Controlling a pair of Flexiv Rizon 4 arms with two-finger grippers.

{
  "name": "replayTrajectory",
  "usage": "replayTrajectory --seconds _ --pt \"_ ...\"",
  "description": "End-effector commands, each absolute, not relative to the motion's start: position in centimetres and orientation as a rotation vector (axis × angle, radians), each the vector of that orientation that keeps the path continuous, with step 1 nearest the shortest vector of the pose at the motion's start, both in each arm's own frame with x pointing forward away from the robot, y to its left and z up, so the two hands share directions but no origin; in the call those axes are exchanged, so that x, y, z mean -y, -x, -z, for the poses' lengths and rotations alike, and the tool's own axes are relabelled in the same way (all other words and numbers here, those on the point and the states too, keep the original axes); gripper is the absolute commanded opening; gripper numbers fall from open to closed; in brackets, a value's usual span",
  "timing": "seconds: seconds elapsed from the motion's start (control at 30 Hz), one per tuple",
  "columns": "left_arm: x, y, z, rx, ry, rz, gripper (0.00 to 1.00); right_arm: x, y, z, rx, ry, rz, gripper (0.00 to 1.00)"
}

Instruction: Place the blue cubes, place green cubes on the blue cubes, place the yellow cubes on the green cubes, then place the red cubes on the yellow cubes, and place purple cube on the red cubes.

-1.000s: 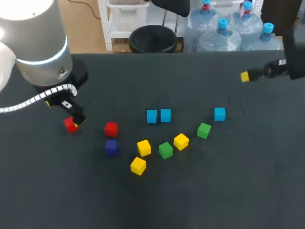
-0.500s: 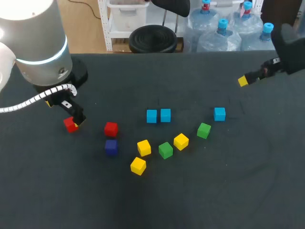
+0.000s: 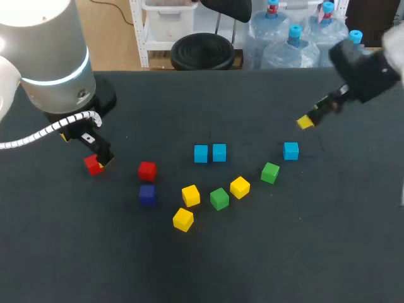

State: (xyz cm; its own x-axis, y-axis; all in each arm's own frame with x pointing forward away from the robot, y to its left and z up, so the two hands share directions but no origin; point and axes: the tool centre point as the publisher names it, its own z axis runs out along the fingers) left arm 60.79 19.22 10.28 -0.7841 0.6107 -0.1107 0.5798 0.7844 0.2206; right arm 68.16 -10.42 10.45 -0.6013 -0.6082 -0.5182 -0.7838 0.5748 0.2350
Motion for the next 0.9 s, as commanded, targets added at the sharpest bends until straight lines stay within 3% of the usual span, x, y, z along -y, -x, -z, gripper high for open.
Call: replayTrajectory --seconds 0.03,0.63,0.9 --pt "-19.2 -60.8 -10.3 -2.799 -0.942 -0.263 1.00 8.8 -70.9 -7.6 -2.477 1.436 -0.707 1.00" --pt "-19.2 -60.8 -10.3 -2.799 -0.942 -0.263 1.00 10.5 -69.9 -5.8 -2.494 1.643 -0.680 1.00" --pt "-19.2 -60.8 -10.3 -2.799 -0.942 -0.263 1.00 9.1 -67.4 -4.2 -2.455 1.961 -0.538 1.00"
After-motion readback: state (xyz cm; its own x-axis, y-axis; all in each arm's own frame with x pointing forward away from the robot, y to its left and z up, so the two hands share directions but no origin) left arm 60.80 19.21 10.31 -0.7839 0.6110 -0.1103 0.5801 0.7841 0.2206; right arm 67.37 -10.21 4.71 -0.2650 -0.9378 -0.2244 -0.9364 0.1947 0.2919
